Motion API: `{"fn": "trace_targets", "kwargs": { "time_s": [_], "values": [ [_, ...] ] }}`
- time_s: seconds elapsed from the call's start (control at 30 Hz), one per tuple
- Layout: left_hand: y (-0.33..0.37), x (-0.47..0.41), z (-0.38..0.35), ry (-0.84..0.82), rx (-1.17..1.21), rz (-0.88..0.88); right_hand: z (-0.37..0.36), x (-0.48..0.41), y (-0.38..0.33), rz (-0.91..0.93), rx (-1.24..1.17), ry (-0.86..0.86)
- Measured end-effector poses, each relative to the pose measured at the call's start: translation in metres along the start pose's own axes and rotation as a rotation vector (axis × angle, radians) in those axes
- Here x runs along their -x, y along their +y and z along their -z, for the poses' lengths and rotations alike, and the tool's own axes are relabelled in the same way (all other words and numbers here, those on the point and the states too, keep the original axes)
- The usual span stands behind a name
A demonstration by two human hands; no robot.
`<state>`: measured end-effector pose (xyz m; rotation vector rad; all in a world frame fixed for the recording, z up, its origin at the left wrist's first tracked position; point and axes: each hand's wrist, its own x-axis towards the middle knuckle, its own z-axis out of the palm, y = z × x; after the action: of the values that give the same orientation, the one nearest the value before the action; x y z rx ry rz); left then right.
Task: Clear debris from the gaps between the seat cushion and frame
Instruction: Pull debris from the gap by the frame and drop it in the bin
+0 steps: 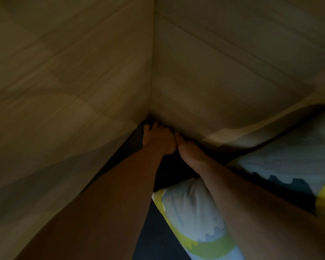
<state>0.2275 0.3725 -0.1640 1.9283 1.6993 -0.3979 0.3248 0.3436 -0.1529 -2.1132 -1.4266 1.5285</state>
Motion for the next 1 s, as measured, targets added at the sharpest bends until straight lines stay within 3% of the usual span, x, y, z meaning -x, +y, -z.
{"fn": "trace_targets", "kwargs": {
  "time_s": [0.23,0.4,0.5,0.67,0.73,0.83,1.0],
  "values": [
    [-0.004,0.031,-0.019,0.228,0.263,-0.103,-0.006,0.013,-0.007,0.023,0.108,0.012],
    [-0.004,0.047,-0.010,0.096,0.230,-0.110,-0.006,0.026,-0.024,-0.031,-0.059,0.016],
    [-0.004,0.037,0.003,0.114,0.000,-0.102,-0.007,0.014,-0.025,-0.111,-0.046,0.021],
    [0.003,0.028,0.003,0.067,-0.262,-0.041,-0.008,0.008,-0.021,-0.069,-0.012,0.077],
    [0.006,0.022,0.005,0.040,-0.258,-0.012,-0.006,0.004,-0.020,-0.048,-0.014,0.059],
    [0.004,0.011,0.006,-0.022,-0.196,0.008,-0.005,0.003,-0.022,-0.114,-0.232,0.055],
    [-0.002,0.001,0.008,-0.077,-0.039,0.010,0.000,0.002,-0.015,-0.075,-0.280,-0.010]
  ]
}}
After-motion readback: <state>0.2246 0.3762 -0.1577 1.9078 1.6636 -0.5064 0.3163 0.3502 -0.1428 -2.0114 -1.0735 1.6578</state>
